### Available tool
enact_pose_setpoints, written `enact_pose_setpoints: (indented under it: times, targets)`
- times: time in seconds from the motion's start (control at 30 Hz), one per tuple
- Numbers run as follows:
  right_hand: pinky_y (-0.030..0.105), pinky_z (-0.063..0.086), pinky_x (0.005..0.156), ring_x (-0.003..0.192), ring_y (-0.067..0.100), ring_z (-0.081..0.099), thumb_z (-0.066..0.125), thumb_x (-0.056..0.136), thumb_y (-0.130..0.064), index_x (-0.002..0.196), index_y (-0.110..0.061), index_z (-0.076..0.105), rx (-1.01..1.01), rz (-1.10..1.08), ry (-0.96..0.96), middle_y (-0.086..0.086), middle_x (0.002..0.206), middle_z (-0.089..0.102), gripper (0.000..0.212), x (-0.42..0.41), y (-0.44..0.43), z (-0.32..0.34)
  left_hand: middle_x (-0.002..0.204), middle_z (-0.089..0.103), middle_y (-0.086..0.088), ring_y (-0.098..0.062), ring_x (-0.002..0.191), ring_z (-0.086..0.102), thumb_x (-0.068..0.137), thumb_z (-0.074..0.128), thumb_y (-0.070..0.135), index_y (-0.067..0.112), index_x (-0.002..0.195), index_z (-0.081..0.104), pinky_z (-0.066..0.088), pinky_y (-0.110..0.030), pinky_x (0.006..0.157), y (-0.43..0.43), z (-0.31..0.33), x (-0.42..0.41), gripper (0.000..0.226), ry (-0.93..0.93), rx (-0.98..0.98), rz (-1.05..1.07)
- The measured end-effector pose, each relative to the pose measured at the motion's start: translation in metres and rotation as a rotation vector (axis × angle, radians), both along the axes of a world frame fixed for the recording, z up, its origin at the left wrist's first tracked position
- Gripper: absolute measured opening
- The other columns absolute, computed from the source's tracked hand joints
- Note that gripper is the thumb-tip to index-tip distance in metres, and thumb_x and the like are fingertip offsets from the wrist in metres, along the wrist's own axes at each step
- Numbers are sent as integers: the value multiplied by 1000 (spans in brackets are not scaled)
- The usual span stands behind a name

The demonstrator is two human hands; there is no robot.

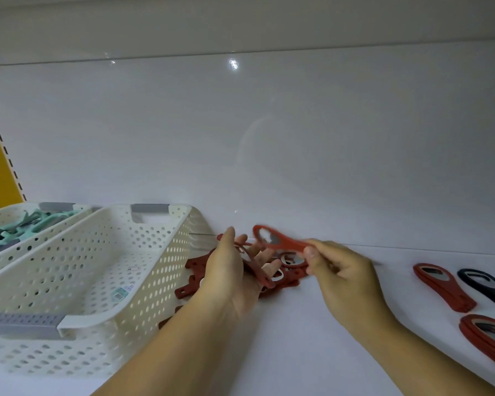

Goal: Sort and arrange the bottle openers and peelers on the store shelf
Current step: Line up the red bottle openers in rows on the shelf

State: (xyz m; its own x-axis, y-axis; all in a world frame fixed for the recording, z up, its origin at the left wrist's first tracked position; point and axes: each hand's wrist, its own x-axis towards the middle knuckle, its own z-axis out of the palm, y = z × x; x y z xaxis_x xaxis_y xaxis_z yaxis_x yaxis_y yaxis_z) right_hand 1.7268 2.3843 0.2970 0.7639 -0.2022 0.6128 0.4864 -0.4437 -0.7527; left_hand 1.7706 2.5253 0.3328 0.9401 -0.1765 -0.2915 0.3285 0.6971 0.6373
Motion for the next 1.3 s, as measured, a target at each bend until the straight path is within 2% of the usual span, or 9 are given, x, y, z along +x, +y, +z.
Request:
enact_pose_setpoints:
  times: [0.13,0.37,0.47,0.53,0.6,0.8,0.93,1.13,1.3]
  targets:
    - [9,37,60,68,5,56,58,80,-42,109,-30,72,-295,115,-17,-19,84,63,34,1,7,-9,115,60,-17,-30,88,69,96,53,35,9,119,48,57,-42,70,0,-4,1,36,-70,27,-38]
    - [15,44,57,66,6,60,62,75,-17,87,-32,69,-143,91,-39,-18,76,66,21,-2,7,-6,98,66,-23,-21,72,69,96,44,10,-2,114,56,55,-32,56,10,-4,-4,25,35,-145,-79]
    - [19,49,78,87,1,62,68,80,-17,89,-33,72,-262,25,64,-25,92,65,19,1,2,-6,85,68,-22,-23,58,69,97,42,16,8,89,57,53,-26,47,13,-2,-4,19,103,-194,-16]
    - [15,35,100,117,-5,46,67,85,-20,119,-33,63,-474,78,197,-34,119,48,37,3,2,-10,86,67,-20,-21,45,65,98,41,26,13,90,56,50,-19,40,14,-3,-4,22,121,-211,-22]
    - [1,15,99,123,-14,27,63,88,-26,129,-35,55,-618,129,299,-38,126,30,43,3,2,-13,88,64,-19,-18,38,58,98,42,30,13,91,54,43,-15,35,13,-4,-4,22,114,-190,-35]
    - [5,31,86,100,-4,48,73,80,-19,90,-30,71,-617,53,209,-29,93,56,15,5,-2,-16,71,56,-12,-13,38,43,91,45,7,3,86,49,34,-16,33,11,-4,-5,8,22,-43,-110]
    - [13,40,70,82,1,53,66,85,-13,84,-29,65,-468,-8,86,-21,81,57,16,5,0,-14,67,56,-8,-16,44,48,94,43,6,5,81,53,43,-17,39,9,-4,-3,17,-5,75,-7]
    - [19,42,62,66,9,58,50,95,-8,77,-26,60,218,-125,185,-7,72,64,27,4,-2,3,58,62,-11,-31,70,65,95,46,6,6,91,55,56,-40,78,8,-2,-2,10,-119,194,83]
    - [19,36,50,48,2,48,53,94,-6,81,-15,68,399,60,398,-8,60,62,22,-2,3,9,81,71,-15,-28,67,65,96,48,37,4,95,63,56,-38,69,1,-5,-15,36,-247,648,-305]
